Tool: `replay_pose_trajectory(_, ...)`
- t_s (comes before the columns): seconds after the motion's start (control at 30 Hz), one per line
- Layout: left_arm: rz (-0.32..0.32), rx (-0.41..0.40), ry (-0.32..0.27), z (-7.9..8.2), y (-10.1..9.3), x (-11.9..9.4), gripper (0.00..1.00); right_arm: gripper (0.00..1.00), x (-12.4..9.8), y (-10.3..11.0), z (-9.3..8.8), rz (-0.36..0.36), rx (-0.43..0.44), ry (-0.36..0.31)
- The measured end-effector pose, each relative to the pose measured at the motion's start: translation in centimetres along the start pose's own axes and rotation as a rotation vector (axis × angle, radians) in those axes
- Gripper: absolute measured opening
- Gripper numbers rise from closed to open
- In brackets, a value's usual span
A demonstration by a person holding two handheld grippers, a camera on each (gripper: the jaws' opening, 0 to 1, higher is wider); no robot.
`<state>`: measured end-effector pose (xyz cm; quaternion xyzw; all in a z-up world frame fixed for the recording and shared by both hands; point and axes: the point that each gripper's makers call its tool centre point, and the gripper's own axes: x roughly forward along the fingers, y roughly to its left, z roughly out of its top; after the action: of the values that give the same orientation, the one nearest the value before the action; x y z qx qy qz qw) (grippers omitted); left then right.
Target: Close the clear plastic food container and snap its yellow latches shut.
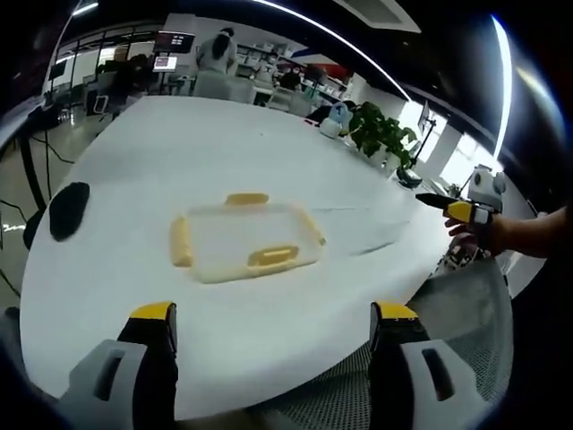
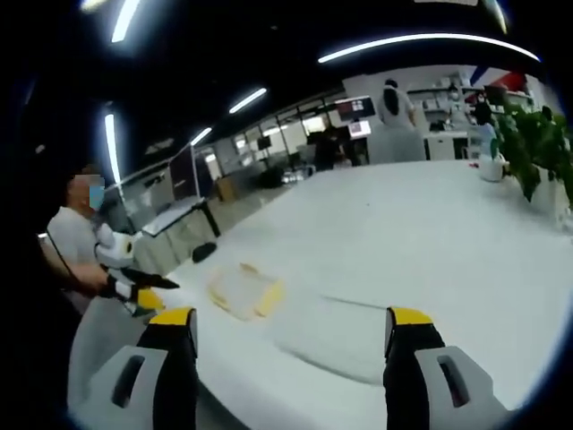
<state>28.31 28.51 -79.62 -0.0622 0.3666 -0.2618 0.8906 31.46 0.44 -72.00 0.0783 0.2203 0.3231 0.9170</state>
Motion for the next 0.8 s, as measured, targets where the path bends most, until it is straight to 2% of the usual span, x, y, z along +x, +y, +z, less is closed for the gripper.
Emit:
replay_pose_trajectory(0.33, -0.035, 0.042, 0.024, 1.0, 0.6, 0.4, 0.89, 0.85, 2.2, 1.2, 1.6, 0.052, -0.036, -0.008)
replay_pose_trajectory(0.8, -0.069, 0.093, 0.06, 1.9, 1.2, 0.8, 0.88, 0.83, 4.7, 2.6, 2.2, 0.118, -0.083, 0.016)
